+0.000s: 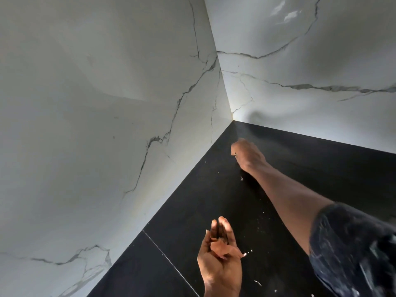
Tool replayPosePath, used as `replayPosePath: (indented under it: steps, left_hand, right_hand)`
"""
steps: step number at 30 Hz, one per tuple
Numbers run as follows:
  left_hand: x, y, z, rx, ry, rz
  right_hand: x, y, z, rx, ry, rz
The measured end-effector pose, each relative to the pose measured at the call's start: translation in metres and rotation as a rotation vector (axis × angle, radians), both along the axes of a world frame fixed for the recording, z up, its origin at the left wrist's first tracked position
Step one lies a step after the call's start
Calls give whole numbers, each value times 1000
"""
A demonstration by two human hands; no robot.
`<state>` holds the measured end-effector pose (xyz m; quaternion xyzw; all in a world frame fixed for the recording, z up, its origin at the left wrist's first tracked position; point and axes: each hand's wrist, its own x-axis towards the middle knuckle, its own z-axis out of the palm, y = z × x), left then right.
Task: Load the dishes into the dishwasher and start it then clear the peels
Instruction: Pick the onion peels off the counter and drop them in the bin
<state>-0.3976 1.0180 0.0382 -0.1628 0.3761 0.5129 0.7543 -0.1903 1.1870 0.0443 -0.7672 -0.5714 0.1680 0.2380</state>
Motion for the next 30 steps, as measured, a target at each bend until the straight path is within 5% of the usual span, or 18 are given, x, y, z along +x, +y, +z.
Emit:
replayPosePath:
  steps: [15,21,30]
  left_hand:
    - [6,3,5,92,-150,91]
    - [11,-13,10,117,-191,95]
    - [17,-37,18,127,-174,83]
  right_hand:
    - [10,-14,-3,-277,-122,296]
    - [15,-52,-11,-203,-310,494]
    - [-39,-113,6,-138,-447,485]
